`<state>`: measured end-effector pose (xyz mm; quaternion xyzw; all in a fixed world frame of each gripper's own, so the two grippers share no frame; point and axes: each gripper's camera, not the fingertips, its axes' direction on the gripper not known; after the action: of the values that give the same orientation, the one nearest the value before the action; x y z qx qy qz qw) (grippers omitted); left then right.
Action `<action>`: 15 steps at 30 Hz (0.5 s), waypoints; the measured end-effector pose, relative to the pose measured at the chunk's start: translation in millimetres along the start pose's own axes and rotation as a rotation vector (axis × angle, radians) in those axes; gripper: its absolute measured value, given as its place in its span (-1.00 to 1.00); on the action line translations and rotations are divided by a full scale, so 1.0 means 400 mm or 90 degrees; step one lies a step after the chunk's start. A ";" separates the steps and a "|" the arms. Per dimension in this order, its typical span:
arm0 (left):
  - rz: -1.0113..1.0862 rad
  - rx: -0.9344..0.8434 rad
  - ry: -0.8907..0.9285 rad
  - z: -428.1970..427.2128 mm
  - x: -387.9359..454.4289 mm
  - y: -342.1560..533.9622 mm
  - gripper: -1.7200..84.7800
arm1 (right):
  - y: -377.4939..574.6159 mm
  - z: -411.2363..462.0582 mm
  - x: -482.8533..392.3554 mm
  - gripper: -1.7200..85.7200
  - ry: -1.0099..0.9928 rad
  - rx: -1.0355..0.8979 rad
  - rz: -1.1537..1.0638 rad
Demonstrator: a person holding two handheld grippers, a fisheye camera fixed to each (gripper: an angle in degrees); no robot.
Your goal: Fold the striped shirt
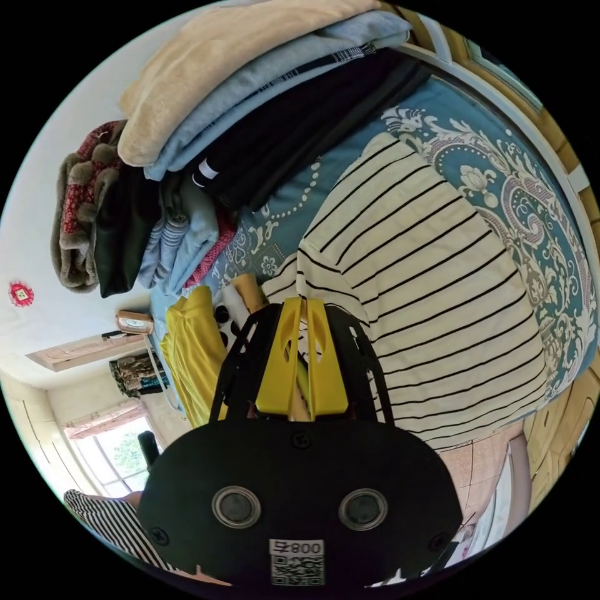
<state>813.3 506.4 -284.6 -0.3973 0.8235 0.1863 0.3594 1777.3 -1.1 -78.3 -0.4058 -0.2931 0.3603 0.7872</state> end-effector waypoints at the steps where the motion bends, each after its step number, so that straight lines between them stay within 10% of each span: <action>1: -0.006 0.005 0.002 -0.015 0.011 0.009 -0.96 | 0.023 0.013 -0.012 -0.94 0.001 -0.006 0.007; 15: 0.052 0.046 0.054 -0.181 0.281 0.068 -0.96 | 0.459 -0.245 -0.270 -0.95 -0.095 0.180 -0.084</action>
<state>711.7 421.6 -318.6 -0.3580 0.8597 0.1537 0.3305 1729.3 -54.5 -301.6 -0.2431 -0.3226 0.3748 0.8345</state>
